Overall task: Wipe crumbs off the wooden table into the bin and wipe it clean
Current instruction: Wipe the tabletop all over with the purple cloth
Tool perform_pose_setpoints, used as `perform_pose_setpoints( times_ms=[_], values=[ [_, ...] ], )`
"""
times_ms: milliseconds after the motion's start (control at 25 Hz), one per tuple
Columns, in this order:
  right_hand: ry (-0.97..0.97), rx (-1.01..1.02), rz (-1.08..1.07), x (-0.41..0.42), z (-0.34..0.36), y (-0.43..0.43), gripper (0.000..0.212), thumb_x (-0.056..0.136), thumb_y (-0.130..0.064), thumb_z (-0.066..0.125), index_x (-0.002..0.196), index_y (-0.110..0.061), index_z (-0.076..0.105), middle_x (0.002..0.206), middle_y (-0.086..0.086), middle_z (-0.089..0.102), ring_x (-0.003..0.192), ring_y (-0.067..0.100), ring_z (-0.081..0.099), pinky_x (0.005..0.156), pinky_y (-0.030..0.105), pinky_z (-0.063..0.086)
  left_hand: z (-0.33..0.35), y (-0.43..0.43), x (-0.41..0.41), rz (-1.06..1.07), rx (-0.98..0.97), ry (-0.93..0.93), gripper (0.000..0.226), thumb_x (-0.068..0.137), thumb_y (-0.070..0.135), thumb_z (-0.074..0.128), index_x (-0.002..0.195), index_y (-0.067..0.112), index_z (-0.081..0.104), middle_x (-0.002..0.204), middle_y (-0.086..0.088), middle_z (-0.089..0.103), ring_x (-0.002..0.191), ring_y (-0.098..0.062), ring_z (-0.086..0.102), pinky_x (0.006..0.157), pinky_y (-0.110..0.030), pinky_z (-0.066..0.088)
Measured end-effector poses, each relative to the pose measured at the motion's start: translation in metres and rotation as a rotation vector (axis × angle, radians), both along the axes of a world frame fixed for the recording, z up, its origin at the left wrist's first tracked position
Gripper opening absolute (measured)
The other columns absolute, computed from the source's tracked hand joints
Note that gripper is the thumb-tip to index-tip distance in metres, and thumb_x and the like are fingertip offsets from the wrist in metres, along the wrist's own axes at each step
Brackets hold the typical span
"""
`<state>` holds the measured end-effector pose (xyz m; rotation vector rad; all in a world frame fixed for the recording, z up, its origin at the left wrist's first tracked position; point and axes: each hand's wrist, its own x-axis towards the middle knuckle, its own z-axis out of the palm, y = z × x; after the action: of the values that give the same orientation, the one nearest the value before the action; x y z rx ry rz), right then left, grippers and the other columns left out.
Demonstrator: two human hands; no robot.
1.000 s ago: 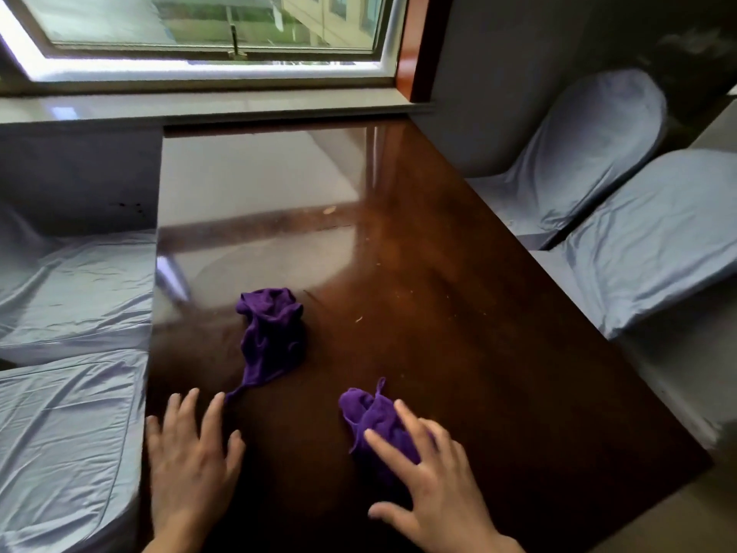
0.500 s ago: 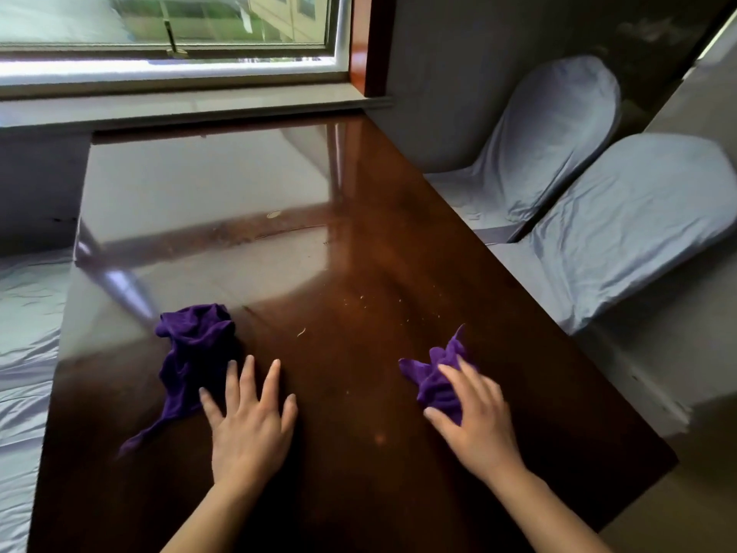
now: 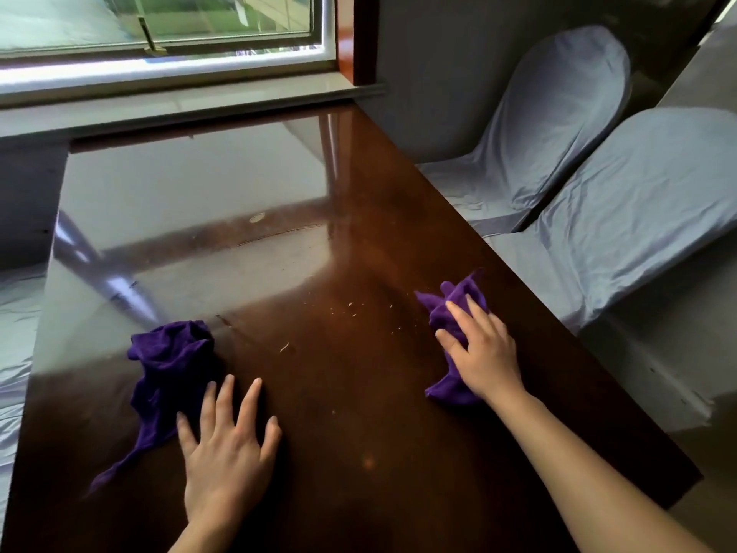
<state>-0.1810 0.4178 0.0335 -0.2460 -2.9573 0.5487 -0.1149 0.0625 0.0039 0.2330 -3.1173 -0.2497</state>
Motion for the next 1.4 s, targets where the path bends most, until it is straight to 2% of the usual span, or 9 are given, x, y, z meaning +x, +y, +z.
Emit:
perform_pose_setpoints(
  times_ms=[80, 200, 400, 560, 680, 880, 960, 1160, 1400],
  values=[
    [-0.075, 0.167, -0.023, 0.0, -0.012, -0.008, 0.07, 0.091, -0.058, 0.051, 0.15, -0.027, 0.031, 0.161, 0.003, 0.025, 0.139, 0.033, 0.032, 0.108, 0.049, 0.035, 0.002, 0.0, 0.0, 0.006, 0.006, 0.006, 0.063, 0.089, 0.06, 0.035, 0.148, 0.042, 0.022, 0.162, 0.001, 0.016, 0.149, -0.016, -0.007, 0.118, -0.052, -0.006],
    [0.134, 0.058, 0.069, 0.02, -0.019, -0.041, 0.051, 0.084, -0.032, 0.071, 0.131, -0.017, 0.06, 0.141, 0.009, 0.056, 0.107, 0.036, 0.057, 0.088, 0.047, 0.05, 0.005, 0.002, 0.0, 0.012, 0.006, 0.001, 0.063, 0.089, 0.059, 0.037, 0.148, 0.042, 0.022, 0.162, 0.001, 0.016, 0.149, -0.016, -0.006, 0.118, -0.052, -0.006],
    [0.154, -0.03, 0.692, 0.074, -0.023, -0.112, 0.044, 0.078, -0.027, 0.062, 0.121, -0.03, 0.059, 0.137, -0.004, 0.059, 0.1, 0.022, 0.055, 0.083, 0.035, 0.047, 0.009, 0.004, 0.0, 0.019, 0.03, -0.005, 0.064, 0.089, 0.057, 0.044, 0.148, 0.042, 0.024, 0.162, 0.001, 0.017, 0.149, -0.016, -0.003, 0.118, -0.052, -0.004],
    [0.209, -0.154, 0.313, 0.036, -0.005, -0.066, 0.031, 0.082, -0.023, 0.069, 0.113, -0.02, 0.07, 0.128, 0.003, 0.066, 0.106, 0.029, 0.06, 0.091, 0.045, 0.05, 0.009, 0.004, 0.0, 0.015, 0.043, 0.006, 0.064, 0.089, 0.055, 0.047, 0.148, 0.041, 0.026, 0.161, 0.0, 0.019, 0.149, -0.017, 0.0, 0.118, -0.051, -0.004],
    [0.023, -0.077, 0.156, 0.013, 0.006, -0.063, 0.039, 0.084, -0.04, 0.069, 0.122, -0.03, 0.066, 0.144, 0.001, 0.053, 0.125, 0.031, 0.048, 0.103, 0.043, 0.04, 0.01, 0.005, 0.0, 0.012, 0.036, -0.006, 0.064, 0.089, 0.056, 0.045, 0.148, 0.041, 0.025, 0.161, 0.0, 0.018, 0.149, -0.017, -0.001, 0.118, -0.05, -0.005],
    [0.12, 0.003, 0.799, 0.069, -0.015, -0.117, 0.032, 0.074, -0.033, 0.06, 0.106, -0.035, 0.061, 0.136, -0.01, 0.056, 0.104, 0.025, 0.052, 0.084, 0.035, 0.048, 0.008, 0.003, -0.002, 0.027, 0.057, -0.015, 0.064, 0.084, 0.049, 0.059, 0.144, 0.039, 0.038, 0.158, -0.003, 0.029, 0.148, -0.018, 0.011, 0.118, -0.054, 0.003],
    [0.231, -0.077, 0.701, 0.053, -0.011, -0.086, 0.025, 0.077, -0.022, 0.065, 0.101, -0.03, 0.065, 0.127, -0.007, 0.062, 0.099, 0.024, 0.056, 0.084, 0.036, 0.048, 0.006, 0.003, -0.003, 0.022, 0.058, -0.018, 0.065, 0.083, 0.048, 0.062, 0.143, 0.038, 0.04, 0.157, -0.003, 0.031, 0.148, -0.019, 0.013, 0.117, -0.055, 0.004],
    [0.319, -0.174, -0.115, -0.046, 0.006, 0.02, 0.02, 0.089, -0.014, 0.067, 0.108, -0.008, 0.07, 0.121, 0.013, 0.067, 0.106, 0.036, 0.061, 0.09, 0.038, 0.045, 0.006, 0.005, -0.002, 0.015, 0.055, 0.022, 0.06, 0.082, 0.052, 0.048, 0.139, 0.034, 0.048, 0.154, -0.007, 0.038, 0.146, -0.023, 0.022, 0.116, -0.058, 0.01],
    [0.079, -0.101, -0.108, -0.112, -0.014, 0.03, 0.028, 0.099, -0.031, 0.051, 0.121, -0.024, 0.066, 0.145, 0.003, 0.053, 0.134, 0.03, 0.041, 0.108, 0.042, 0.036, 0.007, 0.007, -0.004, 0.024, 0.053, 0.049, 0.073, 0.072, 0.061, 0.028, 0.136, 0.034, 0.051, 0.151, -0.007, 0.042, 0.144, -0.024, 0.027, 0.114, -0.059, 0.014]
  ],
)
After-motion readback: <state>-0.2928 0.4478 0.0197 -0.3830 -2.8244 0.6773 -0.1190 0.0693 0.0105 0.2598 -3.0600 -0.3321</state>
